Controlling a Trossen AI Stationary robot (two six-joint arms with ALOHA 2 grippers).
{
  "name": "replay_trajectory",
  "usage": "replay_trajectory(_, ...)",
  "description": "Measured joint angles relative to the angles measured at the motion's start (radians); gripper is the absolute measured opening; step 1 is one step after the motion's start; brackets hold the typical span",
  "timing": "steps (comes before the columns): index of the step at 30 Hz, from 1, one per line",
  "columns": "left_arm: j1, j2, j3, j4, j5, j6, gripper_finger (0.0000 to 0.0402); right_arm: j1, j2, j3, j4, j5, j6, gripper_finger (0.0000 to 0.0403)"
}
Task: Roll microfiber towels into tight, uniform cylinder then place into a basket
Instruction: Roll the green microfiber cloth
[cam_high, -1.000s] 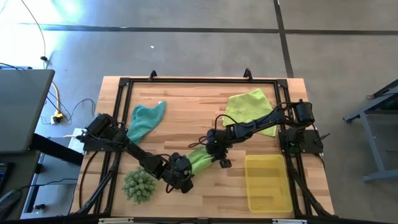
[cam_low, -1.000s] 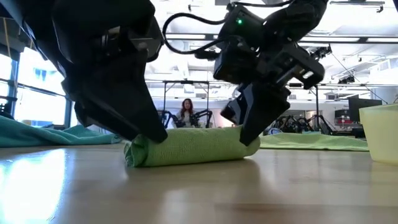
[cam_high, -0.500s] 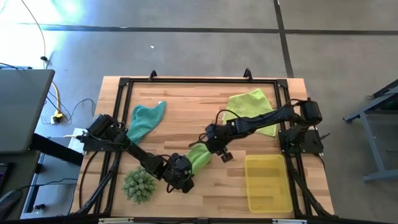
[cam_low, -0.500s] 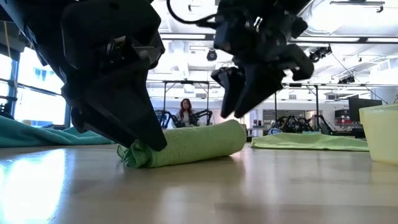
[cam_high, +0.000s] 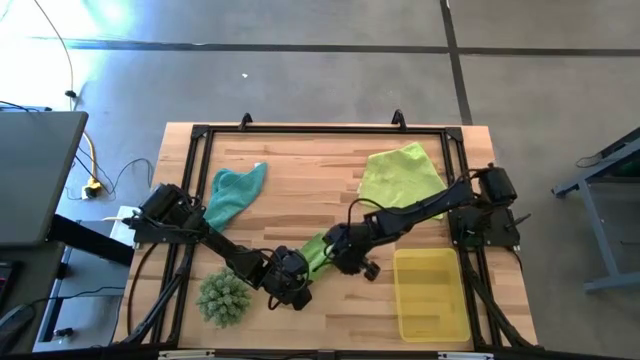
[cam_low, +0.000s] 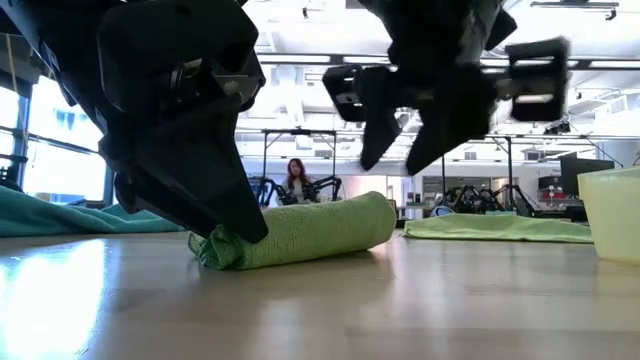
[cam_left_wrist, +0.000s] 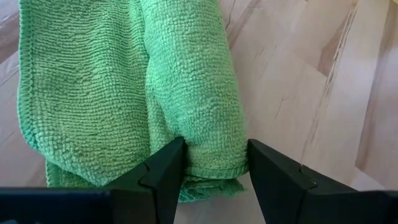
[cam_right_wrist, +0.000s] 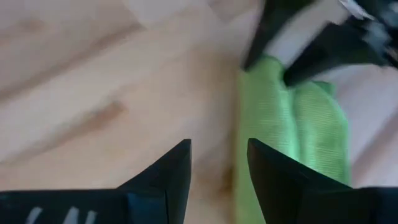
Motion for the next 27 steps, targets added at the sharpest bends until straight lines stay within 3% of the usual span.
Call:
replay_trajectory(4, 0.000, 0.000, -0.001, 0.008, -0.001, 0.000, 0.0168, -0.005, 0.052, 0.000, 0.060, 0.130, 0.000, 0.0149)
replay_trajectory(7, 0.000, 0.000, -0.003, 0.013, -0.003, -0.003, 0.0168, -0.017, 0.088, 0.000, 0.077, 0.171, 0.000, 0.0149)
replay_trajectory(18, -0.002, -0.004, -0.003, 0.020, -0.009, -0.003, 0.0168, -0.051, 0.163, 0.003, 0.089, 0.151, 0.004, 0.0149)
replay_trajectory(27, -0.003, -0.070, -0.006, -0.005, 0.026, 0.012, 0.0168, -0.078, 0.166, 0.003, 0.079, 0.064, 0.141, 0.0134)
